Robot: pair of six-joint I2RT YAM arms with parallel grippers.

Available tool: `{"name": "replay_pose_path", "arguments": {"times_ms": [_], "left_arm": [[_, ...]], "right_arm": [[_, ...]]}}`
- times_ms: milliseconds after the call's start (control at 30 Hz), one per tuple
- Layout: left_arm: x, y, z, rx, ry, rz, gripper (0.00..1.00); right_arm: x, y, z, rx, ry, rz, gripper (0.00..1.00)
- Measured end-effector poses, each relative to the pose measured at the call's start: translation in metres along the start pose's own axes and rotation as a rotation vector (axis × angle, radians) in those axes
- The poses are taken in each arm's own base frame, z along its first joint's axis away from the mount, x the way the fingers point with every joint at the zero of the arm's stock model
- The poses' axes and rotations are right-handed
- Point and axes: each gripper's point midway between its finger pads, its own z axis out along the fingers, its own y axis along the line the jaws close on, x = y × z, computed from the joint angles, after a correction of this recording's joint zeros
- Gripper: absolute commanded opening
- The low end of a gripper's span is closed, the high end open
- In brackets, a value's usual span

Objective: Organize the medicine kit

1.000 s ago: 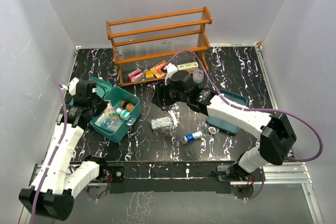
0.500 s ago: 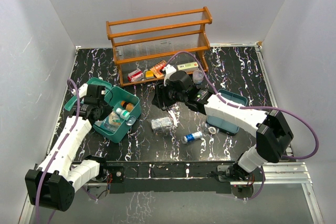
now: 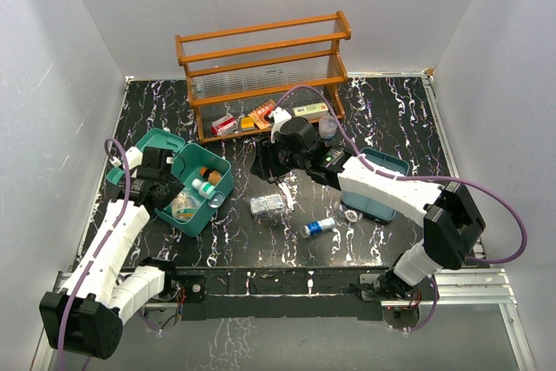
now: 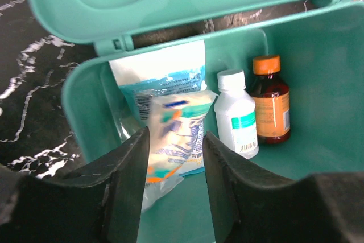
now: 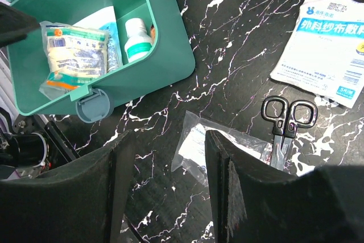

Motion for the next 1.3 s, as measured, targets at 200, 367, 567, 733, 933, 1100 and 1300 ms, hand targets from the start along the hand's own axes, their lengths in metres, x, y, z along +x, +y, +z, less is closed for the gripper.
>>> {"name": "replay_pose_path", "arguments": {"times_ms": [200, 367, 567, 733, 933, 1100, 1300], "left_arm": [[-0.030, -0.006, -0.026, 0.018, -0.079, -0.015, 0.35], [-0.025, -0.012, -0.025, 0.046, -0.043, 0.036, 0.31], [-0.004, -0.013, -0.006, 0.000, 0.059, 0.086, 0.34], [0.014, -0.015, 0.009, -0.026, 0.144, 0.115, 0.35], [0.039, -0.007, 0.026, -0.086, 0.249, 0.144, 0.28], [0.051, 0.001, 0.030, -0.117, 0.288, 0.151, 0.27], [0.060, 0.008, 0.037, -0.131, 0.299, 0.144, 0.39]], "right_arm": [[0.000, 0.001, 0.000, -0.005, 0.002, 0.007, 0.49], [0.000, 0.001, 0.000, -0.005, 0.002, 0.009, 0.48], [0.001, -0.002, 0.000, 0.000, 0.003, 0.012, 0.49], [0.006, -0.007, 0.001, 0.011, 0.014, 0.018, 0.48], [0.004, -0.010, 0.001, 0.019, 0.009, 0.021, 0.48], [0.003, -0.013, 0.000, 0.028, 0.005, 0.023, 0.48], [0.001, -0.017, 0.000, 0.033, 0.002, 0.027, 0.48]]}}
